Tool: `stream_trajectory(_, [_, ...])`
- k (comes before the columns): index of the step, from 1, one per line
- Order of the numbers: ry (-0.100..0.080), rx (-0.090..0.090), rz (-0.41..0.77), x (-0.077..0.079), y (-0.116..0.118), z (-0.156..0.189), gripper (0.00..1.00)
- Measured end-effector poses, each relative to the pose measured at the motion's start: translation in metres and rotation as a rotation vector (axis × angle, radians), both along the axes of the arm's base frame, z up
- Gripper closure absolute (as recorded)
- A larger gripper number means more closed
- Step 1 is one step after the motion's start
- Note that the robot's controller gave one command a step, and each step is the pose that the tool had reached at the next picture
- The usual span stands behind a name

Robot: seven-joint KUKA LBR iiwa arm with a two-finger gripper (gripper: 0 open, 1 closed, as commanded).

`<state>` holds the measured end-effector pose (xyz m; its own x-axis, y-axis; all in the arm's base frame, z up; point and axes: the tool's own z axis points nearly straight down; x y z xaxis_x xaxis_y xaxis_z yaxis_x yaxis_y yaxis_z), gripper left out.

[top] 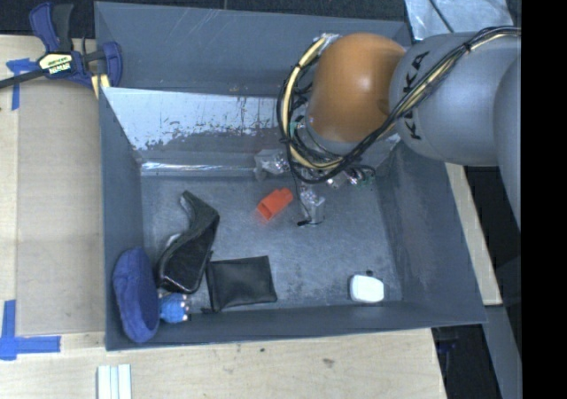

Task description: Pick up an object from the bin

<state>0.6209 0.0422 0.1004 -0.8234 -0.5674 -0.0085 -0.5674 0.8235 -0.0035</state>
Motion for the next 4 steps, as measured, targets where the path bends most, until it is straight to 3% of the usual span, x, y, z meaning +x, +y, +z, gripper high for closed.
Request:
stream_trajectory(1, [0.008,-0.002,0.165,0.002,0.001,-0.031,0.0])
stream_trajectory(2, [0.007,-0.001,0.161,0.002,0.001,-0.03,0.0])
stream_trajectory(3, [0.004,0.0,0.161,0.004,0.001,-0.028,1.0])
stream_trajectory(4, [-0.004,-0.002,0.157,0.007,0.001,0.071,1.0])
